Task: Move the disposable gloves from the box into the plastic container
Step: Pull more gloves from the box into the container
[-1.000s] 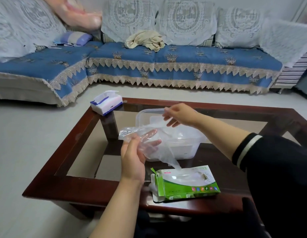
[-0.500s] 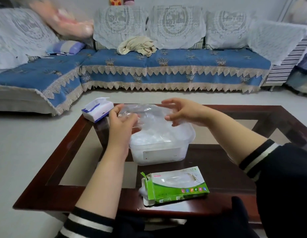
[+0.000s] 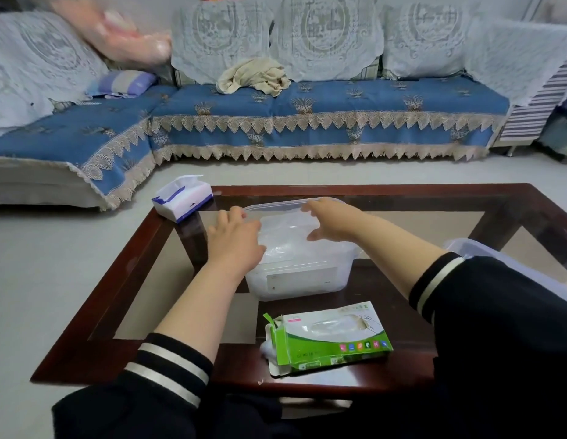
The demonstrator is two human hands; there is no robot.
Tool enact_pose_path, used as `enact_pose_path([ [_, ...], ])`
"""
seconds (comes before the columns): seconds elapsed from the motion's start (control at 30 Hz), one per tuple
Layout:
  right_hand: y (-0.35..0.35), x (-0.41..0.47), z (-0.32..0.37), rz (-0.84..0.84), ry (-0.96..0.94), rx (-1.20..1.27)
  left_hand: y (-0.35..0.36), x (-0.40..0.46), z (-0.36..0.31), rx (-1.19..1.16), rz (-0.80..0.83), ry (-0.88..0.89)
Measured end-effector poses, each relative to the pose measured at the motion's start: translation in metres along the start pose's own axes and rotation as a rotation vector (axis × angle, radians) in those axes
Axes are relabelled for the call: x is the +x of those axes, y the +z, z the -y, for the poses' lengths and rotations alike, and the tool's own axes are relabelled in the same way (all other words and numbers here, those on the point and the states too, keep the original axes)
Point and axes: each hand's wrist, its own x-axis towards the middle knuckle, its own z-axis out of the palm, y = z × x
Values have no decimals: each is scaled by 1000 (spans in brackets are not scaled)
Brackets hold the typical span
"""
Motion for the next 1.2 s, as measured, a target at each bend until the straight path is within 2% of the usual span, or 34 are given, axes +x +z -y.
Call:
enact_pose_path([
  [0.1,-1,-9,-1,-112,-45,-11,0,1,-9,65,-92,104],
  [0.2,2,-14,1,-142,-120,-67,4,11,-24,38,-77,173],
  [0.27,10,-14,4,-73,-123,-163,8,19,-30,54,4,167],
  [0.33,19,-14,2,8,-83,-205,13,23,-36,106,161,155],
  [0.4,22,-11,2,42,-45,-140,15,26,-35,102,318,132],
  [0.47,16,-13,1,-7,-25,-31,10,29,-33,94,385,127],
  [0.73,-13,-66,-6,-484,-25,308,-40,8,-15,240,240,103],
  [0.8,-14,-84,-2,-620,-14,398,-47,-2,-11,270,138,101],
  [0.87,-12,-107,8,-673,-57,463,-48,-19,-10,173,-59,130],
  [0.93,-4,-126,17,-531,-97,466,-41,-44,-16,-138,-303,176],
  [0.97,4,-134,23,-397,-85,456,-36,-60,-22,-320,-366,193],
  [1.0,13,-137,26,-264,-60,435,-28,-73,-29,-470,-359,198],
  [1.03,26,-138,28,-148,-28,394,-18,-84,-36,-574,-289,193],
  [1.1,53,-139,30,2,7,283,8,-101,-44,-628,-19,161],
  [1.2,86,-137,29,76,33,243,50,-117,-46,-411,301,175],
])
